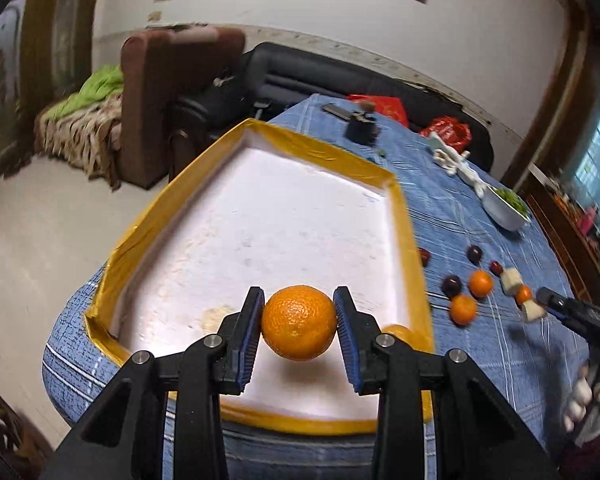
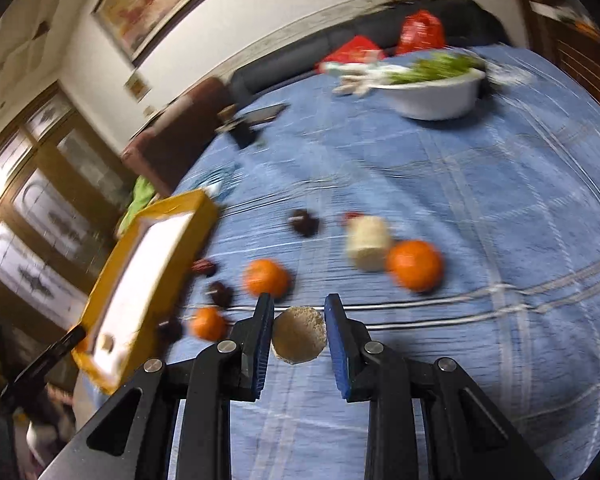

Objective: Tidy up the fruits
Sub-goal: 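Carry the orange and yam slice into the tray and open both tools, then grasp an orange with the left tool while the right tool grasps another orange, then carry both oranges into the tray and open both tools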

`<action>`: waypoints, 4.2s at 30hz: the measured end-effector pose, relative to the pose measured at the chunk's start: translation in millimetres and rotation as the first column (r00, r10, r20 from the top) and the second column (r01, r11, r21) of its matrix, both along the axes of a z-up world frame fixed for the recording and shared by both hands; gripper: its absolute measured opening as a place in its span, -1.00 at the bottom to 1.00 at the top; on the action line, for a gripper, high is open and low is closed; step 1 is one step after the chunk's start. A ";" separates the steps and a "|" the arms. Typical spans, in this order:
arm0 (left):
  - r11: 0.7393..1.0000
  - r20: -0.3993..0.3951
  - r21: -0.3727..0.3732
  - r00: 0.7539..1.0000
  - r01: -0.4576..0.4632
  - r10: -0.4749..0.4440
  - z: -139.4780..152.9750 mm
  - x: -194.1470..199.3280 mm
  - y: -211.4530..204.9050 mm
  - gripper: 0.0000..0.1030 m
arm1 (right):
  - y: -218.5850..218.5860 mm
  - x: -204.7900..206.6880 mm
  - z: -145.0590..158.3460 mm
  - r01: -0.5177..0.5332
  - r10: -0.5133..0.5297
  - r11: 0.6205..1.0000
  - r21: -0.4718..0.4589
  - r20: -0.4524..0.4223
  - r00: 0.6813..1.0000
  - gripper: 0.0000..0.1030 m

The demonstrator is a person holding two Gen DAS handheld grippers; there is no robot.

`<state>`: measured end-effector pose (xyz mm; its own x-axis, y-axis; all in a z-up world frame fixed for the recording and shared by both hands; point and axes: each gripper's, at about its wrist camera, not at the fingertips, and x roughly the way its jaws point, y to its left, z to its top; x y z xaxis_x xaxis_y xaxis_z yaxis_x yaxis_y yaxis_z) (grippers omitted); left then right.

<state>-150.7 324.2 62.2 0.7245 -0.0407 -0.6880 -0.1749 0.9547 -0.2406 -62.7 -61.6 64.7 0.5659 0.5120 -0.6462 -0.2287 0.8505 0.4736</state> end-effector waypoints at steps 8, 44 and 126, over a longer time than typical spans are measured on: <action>0.995 -0.055 -0.087 0.998 -0.046 0.042 -15.4 29.8 28.1 -0.32 | 116.2 -4.4 19.0 -0.250 0.250 0.968 -0.018 -0.007 0.968 -0.43; 0.982 0.025 -0.083 0.985 0.171 -0.169 11.6 -5.3 -77.7 0.56 | -9.1 21.7 -5.7 0.020 -0.024 0.996 -0.090 -0.042 0.999 0.23; 0.993 0.025 -0.099 0.998 -0.061 0.064 -6.3 4.2 -9.2 -0.38 | 132.0 -3.0 12.1 -0.305 0.305 0.951 -0.056 -0.003 0.952 -0.26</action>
<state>-146.4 315.0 55.8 0.7467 -0.0608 -0.6624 -0.2253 0.9139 -0.3378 -65.7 70.4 76.8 0.3921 0.6243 -0.6757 -0.4838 0.7646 0.4258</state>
